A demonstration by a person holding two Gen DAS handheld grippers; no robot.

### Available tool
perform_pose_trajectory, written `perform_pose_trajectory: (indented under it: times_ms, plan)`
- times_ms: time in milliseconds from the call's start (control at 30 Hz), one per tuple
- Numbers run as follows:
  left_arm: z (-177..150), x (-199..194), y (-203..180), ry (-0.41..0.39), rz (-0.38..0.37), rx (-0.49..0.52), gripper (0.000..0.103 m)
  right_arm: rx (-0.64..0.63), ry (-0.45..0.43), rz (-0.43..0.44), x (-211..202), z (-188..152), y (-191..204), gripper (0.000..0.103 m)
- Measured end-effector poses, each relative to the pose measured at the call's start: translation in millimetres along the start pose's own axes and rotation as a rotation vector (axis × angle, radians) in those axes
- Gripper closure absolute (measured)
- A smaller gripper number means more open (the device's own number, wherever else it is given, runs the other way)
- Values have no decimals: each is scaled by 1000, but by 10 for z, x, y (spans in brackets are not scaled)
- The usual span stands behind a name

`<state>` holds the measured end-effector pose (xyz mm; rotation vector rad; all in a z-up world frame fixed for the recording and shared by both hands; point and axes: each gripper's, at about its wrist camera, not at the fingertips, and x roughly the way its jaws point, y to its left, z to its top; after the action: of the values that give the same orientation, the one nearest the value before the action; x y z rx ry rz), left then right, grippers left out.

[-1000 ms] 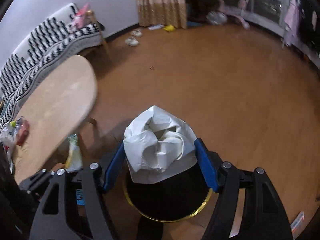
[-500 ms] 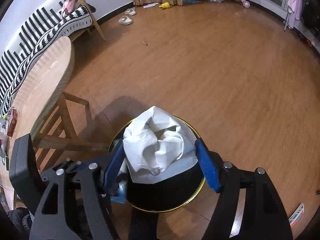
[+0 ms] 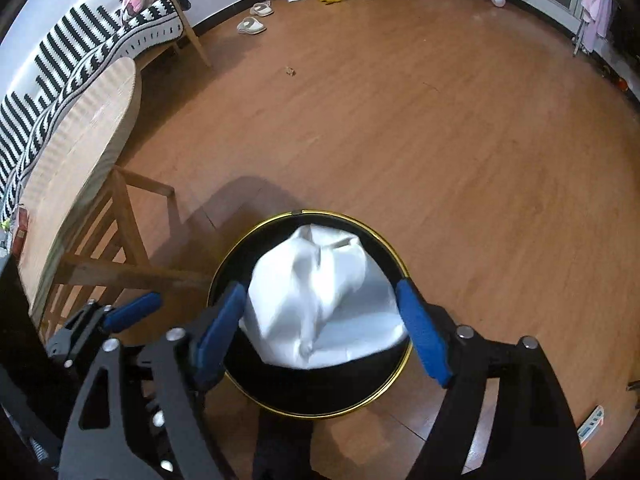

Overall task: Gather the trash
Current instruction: 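Carry both items to the black bin and release them from both tools, then return both tools to the trash pile on the table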

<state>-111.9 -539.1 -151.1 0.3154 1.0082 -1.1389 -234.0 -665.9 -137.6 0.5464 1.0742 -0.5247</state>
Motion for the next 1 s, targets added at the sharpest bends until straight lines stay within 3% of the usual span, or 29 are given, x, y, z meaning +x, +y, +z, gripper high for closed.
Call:
perform_pose_trajectory:
  times_ms: [200, 333, 467, 700, 800, 1000]
  plan:
    - [-44, -287, -38, -7, 21, 17, 14, -9, -30, 11, -153, 26, 143, 26]
    - [-69, -743, 14, -36, 42, 6, 10, -52, -73, 39, -358, 63, 459, 24]
    - [-161, -1341, 255, -107, 131, -41, 7, -114, -123, 92, -579, 116, 960, 24]
    - [-649, -2401, 1292, -183, 358, -264, 7, -282, -181, 222, -808, 88, 2357, 24]
    - [-1019, -2954, 1889, -215, 497, -389, 7, -347, -161, 289, -803, -1, 3038, 24]
    - [-1772, -3815, 2915, -260, 672, -641, 7, -580, -142, 415, -831, -398, 4421, 24]
